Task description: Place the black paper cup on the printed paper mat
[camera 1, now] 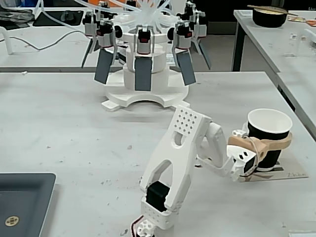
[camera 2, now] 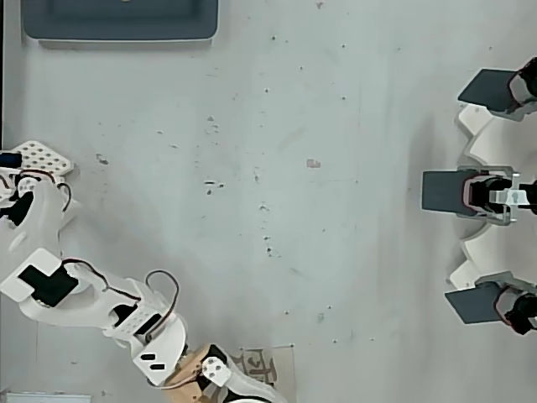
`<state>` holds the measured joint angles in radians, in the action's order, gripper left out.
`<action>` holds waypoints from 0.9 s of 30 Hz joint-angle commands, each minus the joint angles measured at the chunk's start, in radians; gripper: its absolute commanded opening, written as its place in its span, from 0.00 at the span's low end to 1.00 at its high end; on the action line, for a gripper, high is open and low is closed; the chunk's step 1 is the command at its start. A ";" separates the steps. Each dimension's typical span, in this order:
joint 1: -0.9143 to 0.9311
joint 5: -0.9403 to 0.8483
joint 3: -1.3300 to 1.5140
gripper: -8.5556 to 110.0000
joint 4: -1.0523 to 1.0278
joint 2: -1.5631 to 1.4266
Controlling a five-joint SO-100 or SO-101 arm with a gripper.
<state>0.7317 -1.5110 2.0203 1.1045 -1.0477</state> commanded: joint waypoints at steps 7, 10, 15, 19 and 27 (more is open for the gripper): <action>0.012 0.009 -0.034 0.21 0.026 -0.014; 0.012 0.009 -0.029 0.26 0.026 -0.025; 0.017 0.008 -0.014 0.38 0.026 -0.048; 0.020 -0.005 -0.002 0.44 0.025 -0.071; 0.071 -0.029 0.031 0.54 -0.006 -0.120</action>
<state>0.7777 -1.5324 2.0494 1.1014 -1.0861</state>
